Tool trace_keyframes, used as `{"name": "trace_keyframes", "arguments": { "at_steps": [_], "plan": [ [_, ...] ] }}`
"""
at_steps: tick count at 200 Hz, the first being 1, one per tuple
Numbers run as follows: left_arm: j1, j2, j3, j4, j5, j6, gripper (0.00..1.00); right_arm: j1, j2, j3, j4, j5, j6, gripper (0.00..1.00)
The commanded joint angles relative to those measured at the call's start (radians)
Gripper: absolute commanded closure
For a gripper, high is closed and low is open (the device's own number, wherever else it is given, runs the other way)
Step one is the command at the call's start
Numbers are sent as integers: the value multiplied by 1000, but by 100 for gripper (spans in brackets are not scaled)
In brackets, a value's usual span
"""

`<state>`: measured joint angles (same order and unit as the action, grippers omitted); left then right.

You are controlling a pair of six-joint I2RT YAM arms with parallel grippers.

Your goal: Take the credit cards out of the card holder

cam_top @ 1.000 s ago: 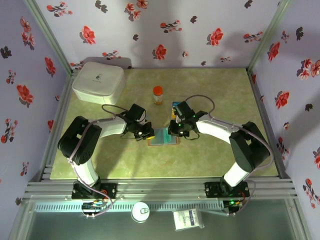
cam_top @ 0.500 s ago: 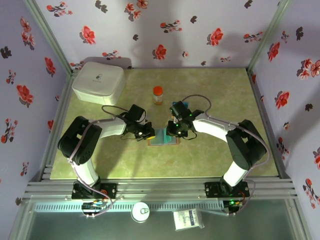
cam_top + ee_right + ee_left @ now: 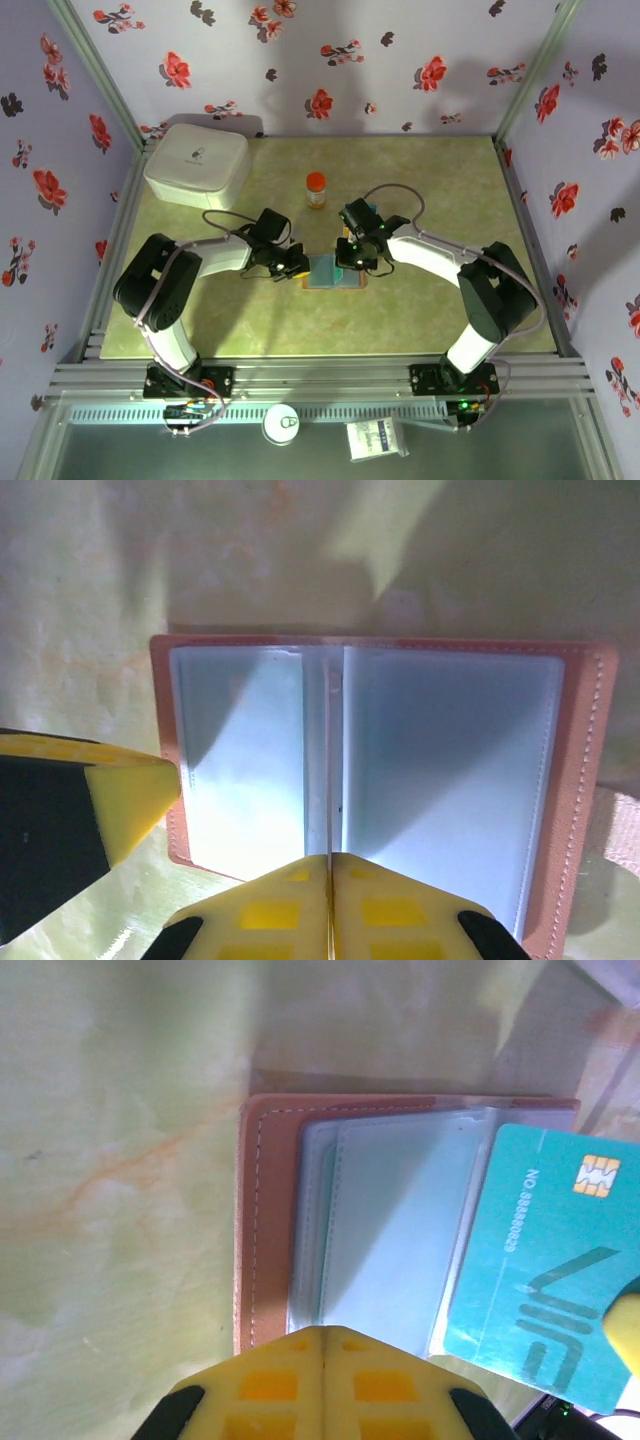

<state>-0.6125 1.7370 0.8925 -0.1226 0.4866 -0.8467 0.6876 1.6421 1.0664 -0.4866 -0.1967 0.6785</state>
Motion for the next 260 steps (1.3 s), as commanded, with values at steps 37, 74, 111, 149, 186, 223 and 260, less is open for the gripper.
{"name": "trace_keyframes", "arguments": {
  "at_steps": [37, 74, 111, 149, 186, 223, 260],
  "plan": [
    [20, -120, 49, -127, -73, 67, 99, 1, -50, 93, -134, 48, -336, 93],
    [37, -187, 12, -146, -150, 102, 94, -12, -26, 162, -225, 93, -668, 95],
    [62, -290, 1, -166, -236, 146, 82, -77, 10, 242, -288, 73, -939, 96],
    [78, -387, 25, -211, -330, 214, 65, -150, 27, 305, -343, 59, -1233, 100],
    [109, -428, 38, -216, -345, 263, 50, -224, 111, 416, -403, 57, -1387, 100],
    [125, -410, 70, -212, -345, 285, 35, -283, 244, 607, -537, 13, -1502, 100],
    [133, -368, 113, -225, -335, 308, 28, -324, 384, 833, -641, -31, -1564, 100]
  ]
}}
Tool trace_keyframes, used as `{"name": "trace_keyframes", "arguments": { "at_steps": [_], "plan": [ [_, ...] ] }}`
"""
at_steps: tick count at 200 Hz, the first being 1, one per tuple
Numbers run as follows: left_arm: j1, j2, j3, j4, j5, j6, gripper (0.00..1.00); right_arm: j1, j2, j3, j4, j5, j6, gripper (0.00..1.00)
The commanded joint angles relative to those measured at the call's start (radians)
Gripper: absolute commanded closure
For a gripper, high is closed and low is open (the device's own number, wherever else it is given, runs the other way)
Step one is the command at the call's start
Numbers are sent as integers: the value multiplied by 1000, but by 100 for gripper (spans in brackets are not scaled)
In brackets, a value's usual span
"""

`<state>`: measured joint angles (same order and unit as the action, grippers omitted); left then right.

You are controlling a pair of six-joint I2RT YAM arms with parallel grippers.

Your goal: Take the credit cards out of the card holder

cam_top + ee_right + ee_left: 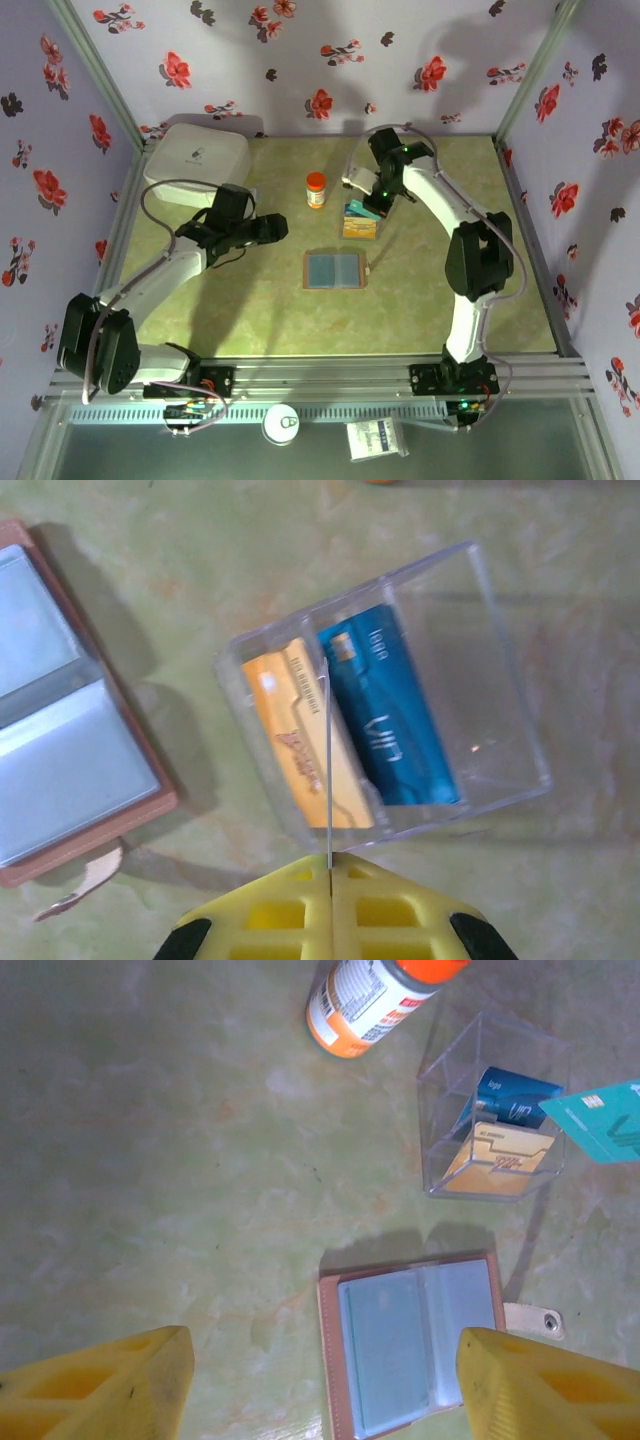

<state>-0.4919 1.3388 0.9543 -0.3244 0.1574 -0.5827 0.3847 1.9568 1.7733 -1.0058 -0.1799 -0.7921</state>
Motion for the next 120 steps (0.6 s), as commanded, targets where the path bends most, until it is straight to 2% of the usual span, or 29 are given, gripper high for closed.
{"name": "trace_keyframes", "arguments": {
  "at_steps": [1, 65, 120],
  "plan": [
    [13, 31, 53, -24, -5, 44, 28, -22, 72, 132, -126, -49, -95, 100],
    [33, 65, 113, -85, -12, 40, 27, -62, 275, 456, -274, -116, -172, 100],
    [39, 87, 133, -136, -32, 46, 28, -73, 362, 555, -290, -121, -206, 100]
  ]
}}
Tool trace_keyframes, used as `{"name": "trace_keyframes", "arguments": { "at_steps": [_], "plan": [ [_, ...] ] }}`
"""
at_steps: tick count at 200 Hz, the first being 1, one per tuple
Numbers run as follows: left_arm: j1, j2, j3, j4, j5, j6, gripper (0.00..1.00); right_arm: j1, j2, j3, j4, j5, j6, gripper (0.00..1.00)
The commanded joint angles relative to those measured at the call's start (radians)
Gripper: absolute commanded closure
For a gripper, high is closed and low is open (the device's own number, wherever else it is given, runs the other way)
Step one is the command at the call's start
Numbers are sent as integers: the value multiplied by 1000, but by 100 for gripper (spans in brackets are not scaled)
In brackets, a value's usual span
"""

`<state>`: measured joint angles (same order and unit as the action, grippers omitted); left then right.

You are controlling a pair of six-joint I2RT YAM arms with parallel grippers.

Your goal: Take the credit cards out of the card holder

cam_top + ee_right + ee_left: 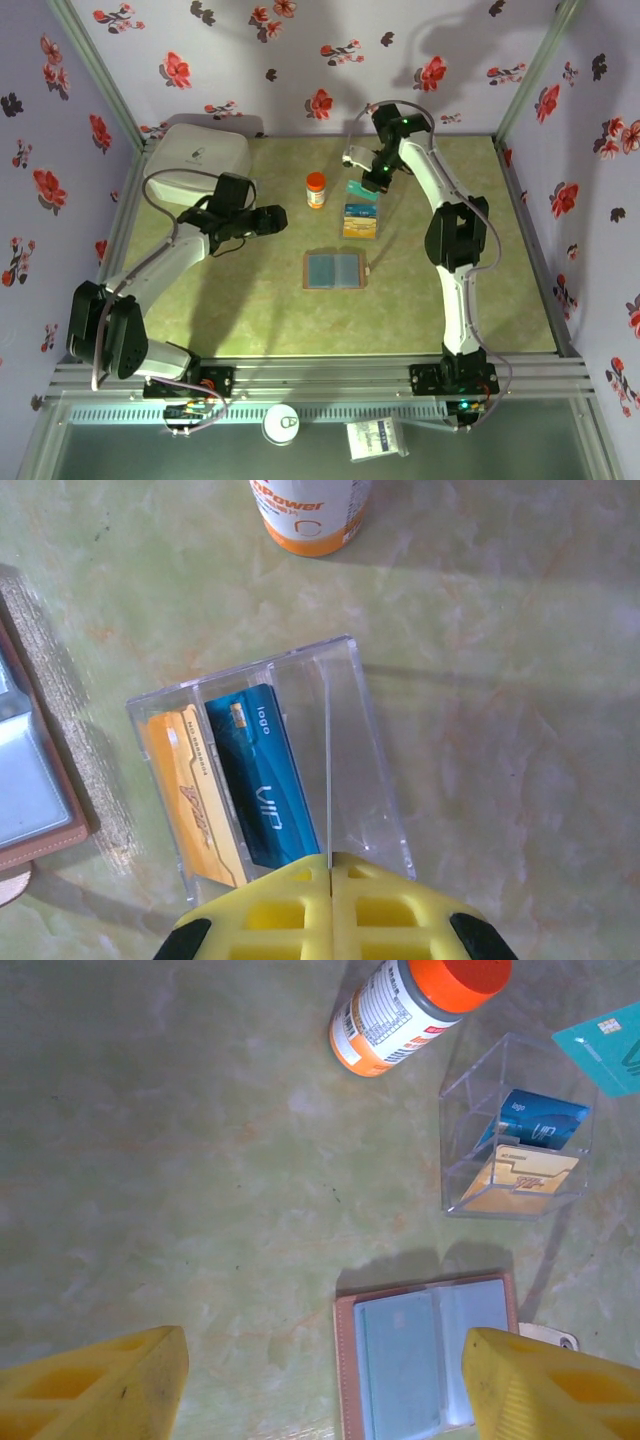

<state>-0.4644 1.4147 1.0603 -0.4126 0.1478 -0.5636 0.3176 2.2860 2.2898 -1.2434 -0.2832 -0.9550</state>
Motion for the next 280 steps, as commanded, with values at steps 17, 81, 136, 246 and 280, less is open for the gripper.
{"name": "trace_keyframes", "arguments": {
  "at_steps": [17, 81, 136, 246, 280],
  "plan": [
    [13, 19, 26, -51, -23, 21, 28, -5, 53, 50, -46, -15, -60, 100],
    [23, 53, 46, -77, -22, 14, 28, -6, 113, 68, -50, -7, -84, 92],
    [24, 83, 63, -87, -17, 12, 28, -16, 71, 58, 97, 7, -8, 73],
    [26, 105, 50, -79, -4, 1, 29, 0, 111, -5, 306, 85, 122, 74],
    [26, 118, 53, -78, 3, 3, 29, 9, 112, -45, 284, 70, 108, 74]
  ]
}}
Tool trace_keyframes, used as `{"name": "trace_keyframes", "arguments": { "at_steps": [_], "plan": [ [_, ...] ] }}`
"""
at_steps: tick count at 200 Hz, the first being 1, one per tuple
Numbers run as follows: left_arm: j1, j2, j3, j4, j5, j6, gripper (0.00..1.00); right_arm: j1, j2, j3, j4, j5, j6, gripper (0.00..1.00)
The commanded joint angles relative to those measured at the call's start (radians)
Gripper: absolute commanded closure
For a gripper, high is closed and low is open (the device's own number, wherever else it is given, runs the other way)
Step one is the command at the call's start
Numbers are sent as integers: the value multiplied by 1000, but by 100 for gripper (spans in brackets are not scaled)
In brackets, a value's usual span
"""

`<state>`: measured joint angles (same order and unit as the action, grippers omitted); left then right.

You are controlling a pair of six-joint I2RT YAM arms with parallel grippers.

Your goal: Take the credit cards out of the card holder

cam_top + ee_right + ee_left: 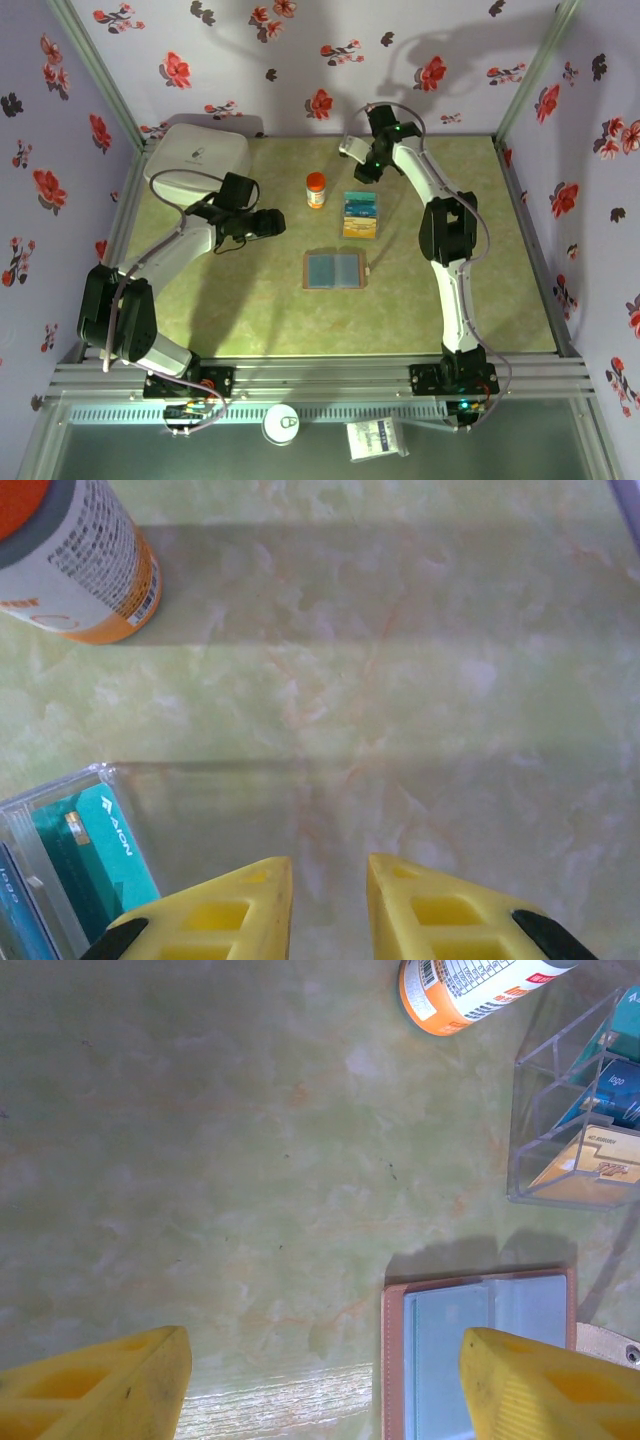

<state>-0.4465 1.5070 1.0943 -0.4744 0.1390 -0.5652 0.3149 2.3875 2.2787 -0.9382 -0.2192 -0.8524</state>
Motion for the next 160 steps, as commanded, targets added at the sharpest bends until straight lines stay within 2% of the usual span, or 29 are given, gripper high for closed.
{"name": "trace_keyframes", "arguments": {
  "at_steps": [1, 97, 160],
  "plan": [
    [7, 27, 19, -17, 12, 4, 29, 12, 11, -34, -22, 5, 5, 74],
    [8, 42, 14, -5, 24, -1, 30, 16, -7, -53, -21, -6, -5, 73],
    [9, 38, 8, -4, 34, -1, 30, 22, 2, -47, -101, -39, -28, 74]
  ]
}}
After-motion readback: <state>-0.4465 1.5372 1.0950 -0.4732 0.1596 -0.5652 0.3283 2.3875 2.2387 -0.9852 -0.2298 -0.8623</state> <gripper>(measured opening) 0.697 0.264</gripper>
